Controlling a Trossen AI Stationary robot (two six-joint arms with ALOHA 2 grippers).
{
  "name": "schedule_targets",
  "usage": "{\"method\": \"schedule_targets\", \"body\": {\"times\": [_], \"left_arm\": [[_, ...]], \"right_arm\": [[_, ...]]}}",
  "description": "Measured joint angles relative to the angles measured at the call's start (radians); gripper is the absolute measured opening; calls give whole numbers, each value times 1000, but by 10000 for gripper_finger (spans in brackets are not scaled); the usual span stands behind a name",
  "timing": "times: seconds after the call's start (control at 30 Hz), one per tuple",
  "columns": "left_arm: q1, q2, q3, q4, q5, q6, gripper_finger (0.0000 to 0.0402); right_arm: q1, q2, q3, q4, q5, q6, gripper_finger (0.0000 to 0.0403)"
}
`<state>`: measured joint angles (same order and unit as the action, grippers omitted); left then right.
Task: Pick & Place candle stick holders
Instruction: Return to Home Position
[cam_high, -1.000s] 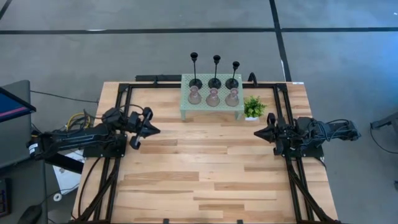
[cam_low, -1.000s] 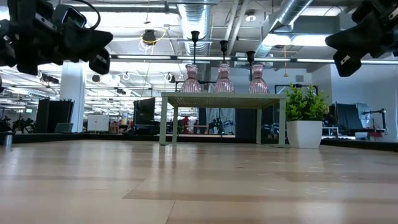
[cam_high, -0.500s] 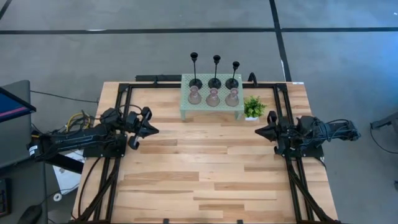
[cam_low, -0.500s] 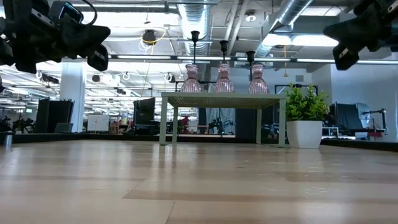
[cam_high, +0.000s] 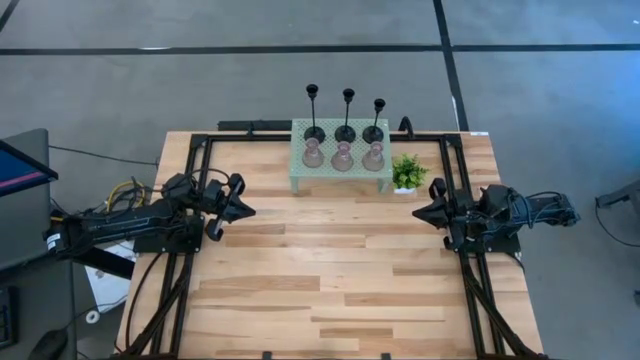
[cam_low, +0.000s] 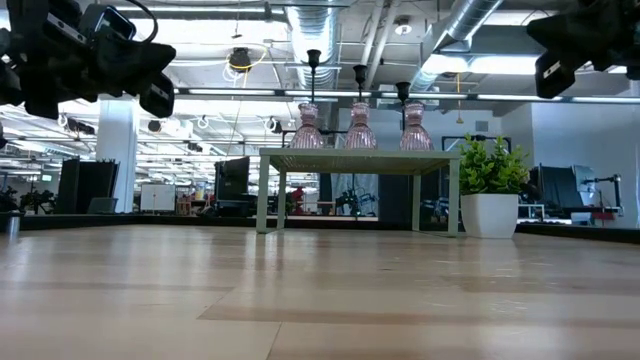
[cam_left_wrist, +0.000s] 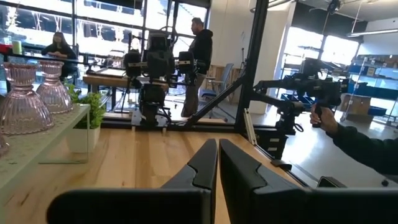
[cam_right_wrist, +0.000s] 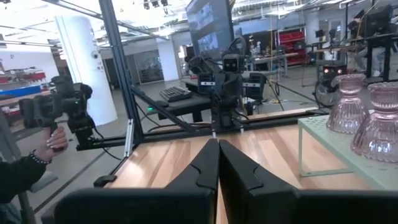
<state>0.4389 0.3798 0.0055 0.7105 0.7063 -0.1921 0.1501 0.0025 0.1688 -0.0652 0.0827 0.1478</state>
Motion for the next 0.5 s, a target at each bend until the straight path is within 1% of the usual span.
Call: {"method": "schedule_targets", "body": {"times": [0.3, 0.5], "left_arm": [[0, 0, 0, 0, -2, 1, 17], [0, 0, 0, 1, -2, 1, 17]], "right_arm": [[0, 0, -18, -12, 16, -35, 0], [0, 0, -86, -12, 29, -48, 0]]}}
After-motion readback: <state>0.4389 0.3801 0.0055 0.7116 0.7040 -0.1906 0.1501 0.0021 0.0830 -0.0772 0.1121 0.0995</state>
